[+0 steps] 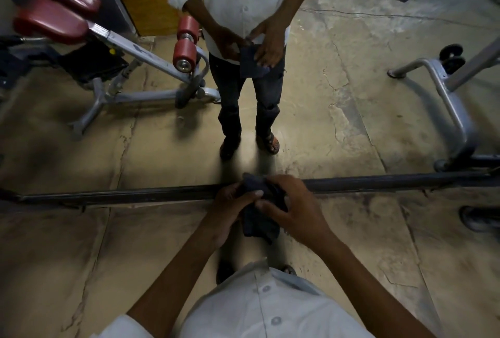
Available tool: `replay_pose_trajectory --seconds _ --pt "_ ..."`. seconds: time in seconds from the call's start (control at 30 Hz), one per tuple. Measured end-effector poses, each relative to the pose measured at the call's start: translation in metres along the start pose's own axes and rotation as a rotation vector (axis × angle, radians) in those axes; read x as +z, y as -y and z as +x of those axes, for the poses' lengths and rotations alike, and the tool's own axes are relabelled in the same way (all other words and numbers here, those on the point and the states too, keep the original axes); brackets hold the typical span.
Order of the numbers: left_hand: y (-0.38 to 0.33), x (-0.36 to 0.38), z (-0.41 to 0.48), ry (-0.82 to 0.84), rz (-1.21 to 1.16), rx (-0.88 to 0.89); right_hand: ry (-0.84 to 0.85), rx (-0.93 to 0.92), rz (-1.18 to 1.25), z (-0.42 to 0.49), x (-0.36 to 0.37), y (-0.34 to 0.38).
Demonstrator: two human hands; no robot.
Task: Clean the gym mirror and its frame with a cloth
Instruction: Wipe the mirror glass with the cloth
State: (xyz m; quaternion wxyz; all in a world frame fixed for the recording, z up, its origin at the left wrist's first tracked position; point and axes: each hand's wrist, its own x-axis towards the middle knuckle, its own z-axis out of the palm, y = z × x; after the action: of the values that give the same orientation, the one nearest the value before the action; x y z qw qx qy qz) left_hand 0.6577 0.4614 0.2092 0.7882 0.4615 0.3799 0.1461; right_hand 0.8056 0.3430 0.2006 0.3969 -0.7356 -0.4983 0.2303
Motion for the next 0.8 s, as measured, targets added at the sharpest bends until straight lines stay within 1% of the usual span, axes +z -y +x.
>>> replay_pose_trajectory --seconds 0.03,0.07,0.13,0.2,0.27,0.33,0.43,0.5,0.63,0.73,0.8 --pt "-0.002 0.0 -0.001 0.012 0.014 0.007 0.046 -0.019 -0.002 -0.005 0.002 0.001" --pt "-0.005 -0.001 -0.001 0.022 0.043 0.012 0.056 -0.011 0.034 -0.008 0.005 0.001" --pt "-0.007 -0.002 -0.002 0.032 0.111 0.03 0.0 0.026 0.125 -0.01 0.008 -0.001" --pt "-0.008 -0.003 -0.002 0.022 0.174 0.072 -0.07 0.066 0.159 -0.01 0.007 -0.002" --pt "-0.007 -0.002 -0.002 -0.002 0.228 0.116 -0.094 0.09 0.241 -0.01 0.004 -0.004" --pt "-0.007 -0.002 -0.002 -0.018 0.27 0.171 -0.07 0.127 0.335 -0.01 0.001 -0.005" --pt "-0.01 -0.004 -0.003 0.014 0.338 0.22 0.006 0.232 0.547 -0.011 -0.004 -0.004" --pt "-0.012 -0.005 -0.004 0.036 0.388 0.249 0.013 0.27 0.636 -0.011 -0.007 -0.002" --pt "-0.018 -0.004 -0.007 -0.022 0.357 0.253 0.036 0.289 0.671 -0.013 -0.009 0.003" --pt "-0.017 -0.003 -0.008 -0.081 0.395 0.278 0.082 0.274 0.652 -0.016 -0.007 0.007" --pt "-0.014 -0.003 -0.009 -0.101 0.387 0.284 0.029 0.264 0.655 -0.015 -0.005 0.01"
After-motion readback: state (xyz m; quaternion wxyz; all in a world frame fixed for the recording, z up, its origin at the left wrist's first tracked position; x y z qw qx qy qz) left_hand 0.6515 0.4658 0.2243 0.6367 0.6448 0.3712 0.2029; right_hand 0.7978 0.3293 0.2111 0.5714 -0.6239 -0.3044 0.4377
